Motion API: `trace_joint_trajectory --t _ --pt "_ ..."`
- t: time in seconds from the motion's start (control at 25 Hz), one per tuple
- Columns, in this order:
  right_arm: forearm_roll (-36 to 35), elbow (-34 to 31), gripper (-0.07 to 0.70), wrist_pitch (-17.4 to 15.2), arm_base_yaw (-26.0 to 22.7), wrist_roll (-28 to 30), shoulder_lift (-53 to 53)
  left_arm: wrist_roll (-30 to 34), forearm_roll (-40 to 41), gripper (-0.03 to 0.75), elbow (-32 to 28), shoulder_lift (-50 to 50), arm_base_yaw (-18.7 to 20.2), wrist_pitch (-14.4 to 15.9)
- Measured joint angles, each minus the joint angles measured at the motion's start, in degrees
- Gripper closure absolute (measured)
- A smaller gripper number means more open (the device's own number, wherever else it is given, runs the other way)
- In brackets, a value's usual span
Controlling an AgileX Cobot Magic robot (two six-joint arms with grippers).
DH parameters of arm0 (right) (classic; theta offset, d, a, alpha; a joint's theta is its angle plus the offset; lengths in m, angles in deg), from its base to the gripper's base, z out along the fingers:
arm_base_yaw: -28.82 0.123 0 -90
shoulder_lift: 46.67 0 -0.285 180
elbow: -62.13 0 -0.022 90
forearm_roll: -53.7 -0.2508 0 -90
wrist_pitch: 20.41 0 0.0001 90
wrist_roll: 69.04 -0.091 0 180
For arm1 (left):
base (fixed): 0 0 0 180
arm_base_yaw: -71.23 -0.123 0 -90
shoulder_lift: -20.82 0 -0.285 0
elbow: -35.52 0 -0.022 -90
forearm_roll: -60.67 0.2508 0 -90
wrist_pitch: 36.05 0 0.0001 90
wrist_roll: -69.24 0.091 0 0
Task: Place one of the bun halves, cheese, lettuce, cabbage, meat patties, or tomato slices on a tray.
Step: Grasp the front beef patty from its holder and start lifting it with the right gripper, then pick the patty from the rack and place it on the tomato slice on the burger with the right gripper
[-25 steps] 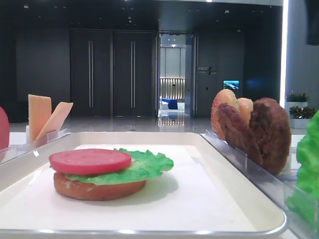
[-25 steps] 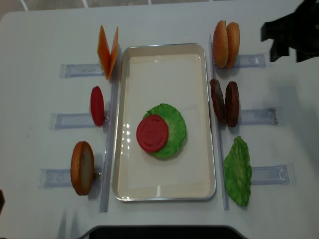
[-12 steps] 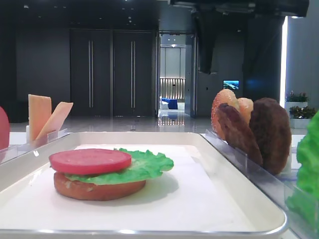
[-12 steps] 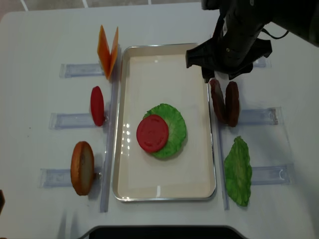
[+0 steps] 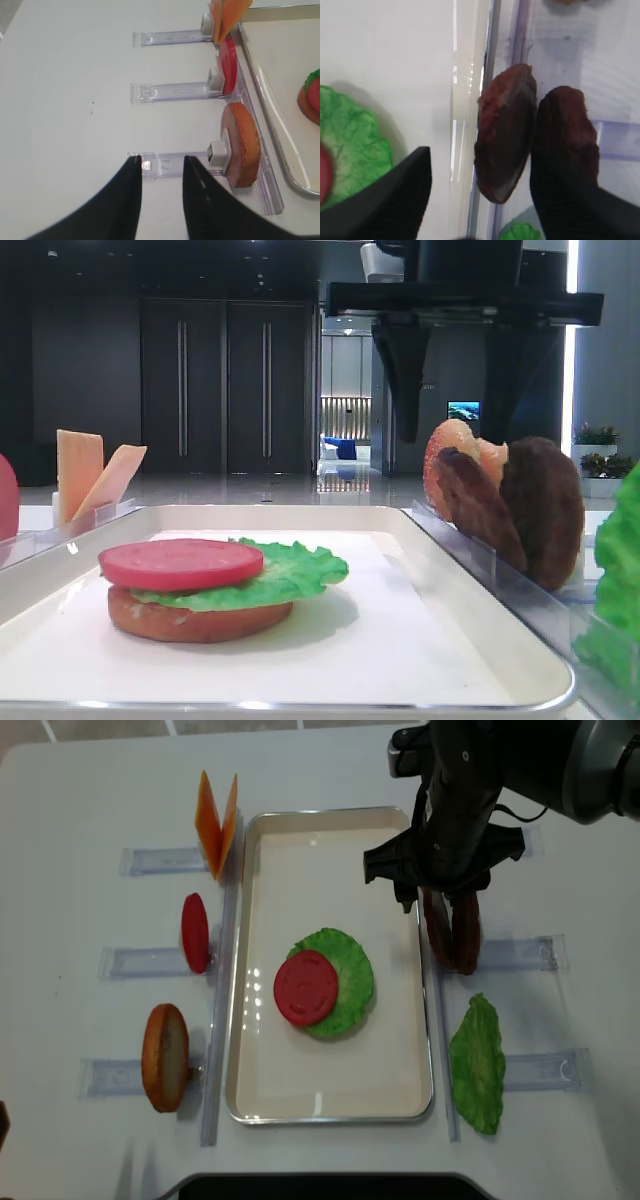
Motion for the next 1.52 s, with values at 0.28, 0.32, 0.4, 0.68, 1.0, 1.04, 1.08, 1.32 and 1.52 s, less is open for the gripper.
trace_joint_trajectory --t 0.28,0.32,0.4,0.68,1.0,1.04,1.08,1.32,1.52 --pt "0.18 0.0 0.222 0.84 0.0 0.0 3.59 0.0 0.0 0.496 0.0 0.0 0.0 0.0" --pt "0.59 0.0 0.233 0.84 0.0 0.0 4.19 0.0 0.0 0.496 0.0 0.0 0.0 0.0" --pt "2.21 0.0 0.293 0.76 0.0 -0.32 4.85 0.0 0.0 0.496 0.0 0.0 0.0 0.0" --pt "6.14 2.04 0.54 -5.53 0.22 -1.21 4.83 0.0 0.0 0.496 0.0 0.0 0.0 0.0" --pt "1.61 10.25 0.54 -8.41 3.28 -0.99 0.74 0.0 0.0 0.496 0.0 0.0 0.0 0.0" --pt "0.74 10.95 0.54 -8.41 3.71 -0.75 0.62 0.0 0.0 0.496 0.0 0.0 0.0 0.0" --pt "-0.42 11.3 0.54 -8.41 4.27 -0.54 0.63 0.0 0.0 0.496 0.0 0.0 0.0 0.0" --pt "-15.4 11.4 0.54 -4.84 6.23 9.02 0.73 0.0 0.0 0.496 0.0 0.0 0.0 0.0" --pt "-25.94 11.4 0.54 1.46 6.48 17.78 1.06 0.0 0.0 0.496 0.0 0.0 0.0 0.0"
